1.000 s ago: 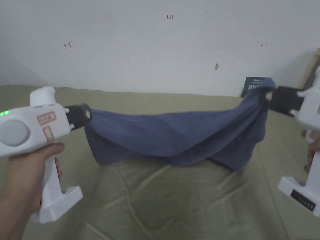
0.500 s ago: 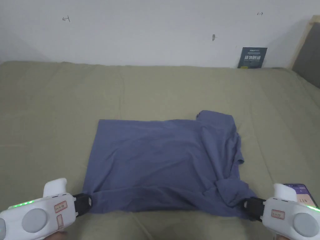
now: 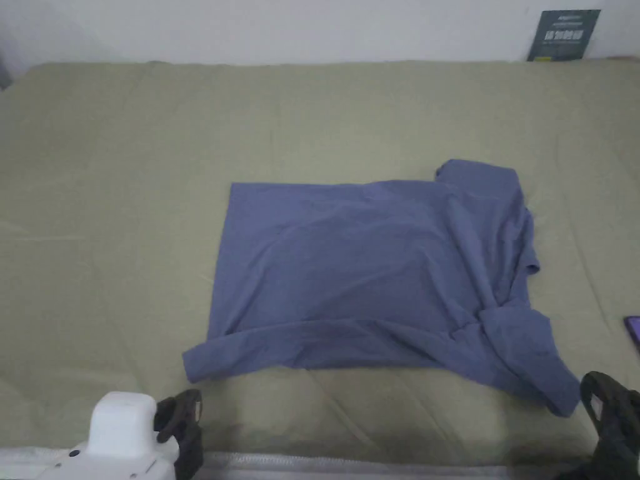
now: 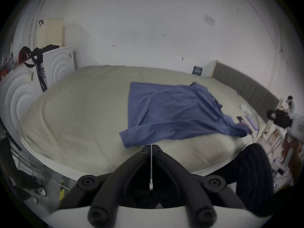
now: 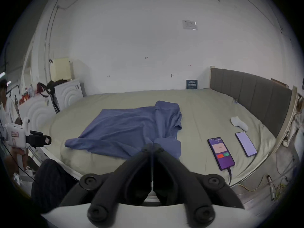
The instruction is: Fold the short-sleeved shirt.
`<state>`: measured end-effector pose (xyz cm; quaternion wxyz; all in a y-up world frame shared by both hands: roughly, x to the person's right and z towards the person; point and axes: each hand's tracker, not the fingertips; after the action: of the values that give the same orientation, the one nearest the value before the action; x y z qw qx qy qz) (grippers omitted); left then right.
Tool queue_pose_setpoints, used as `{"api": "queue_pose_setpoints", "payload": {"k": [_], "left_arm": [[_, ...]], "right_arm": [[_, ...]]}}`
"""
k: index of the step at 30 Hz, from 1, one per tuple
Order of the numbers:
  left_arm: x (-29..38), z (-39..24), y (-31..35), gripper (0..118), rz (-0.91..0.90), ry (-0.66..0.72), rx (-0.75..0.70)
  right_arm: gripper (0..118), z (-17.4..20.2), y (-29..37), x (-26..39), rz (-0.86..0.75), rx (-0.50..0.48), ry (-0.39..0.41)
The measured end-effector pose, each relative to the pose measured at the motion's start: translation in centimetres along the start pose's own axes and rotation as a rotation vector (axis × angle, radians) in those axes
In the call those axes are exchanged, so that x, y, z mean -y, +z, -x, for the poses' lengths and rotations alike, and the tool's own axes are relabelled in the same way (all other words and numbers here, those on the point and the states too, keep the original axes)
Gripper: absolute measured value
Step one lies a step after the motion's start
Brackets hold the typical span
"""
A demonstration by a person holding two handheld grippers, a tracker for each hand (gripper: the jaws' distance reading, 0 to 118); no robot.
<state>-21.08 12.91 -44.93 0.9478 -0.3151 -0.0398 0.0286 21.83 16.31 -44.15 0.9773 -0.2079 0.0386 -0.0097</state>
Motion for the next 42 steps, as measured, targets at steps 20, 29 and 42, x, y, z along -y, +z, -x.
{"api": "queue_pose_setpoints", "payload": {"k": [20, 29, 42], "left_arm": [[-2.5, 5.8, -15.7, 104, 0.288, -0.006, 0.039], [-2.9, 2.8, -14.0, 11, 0.248, -0.062, 0.027], [-3.6, 3.7, -14.8, 11, 0.273, -0.049, 0.037]], "right_arm": [[0, -2.1, -3.8, 1.0, 0.171, -0.038, -0.086], [0, -3.8, -7.7, 0.1, 0.387, 0.084, 0.001], [117, -5.1, -19.7, 2.1, 0.720, 0.012, 0.066]]}}
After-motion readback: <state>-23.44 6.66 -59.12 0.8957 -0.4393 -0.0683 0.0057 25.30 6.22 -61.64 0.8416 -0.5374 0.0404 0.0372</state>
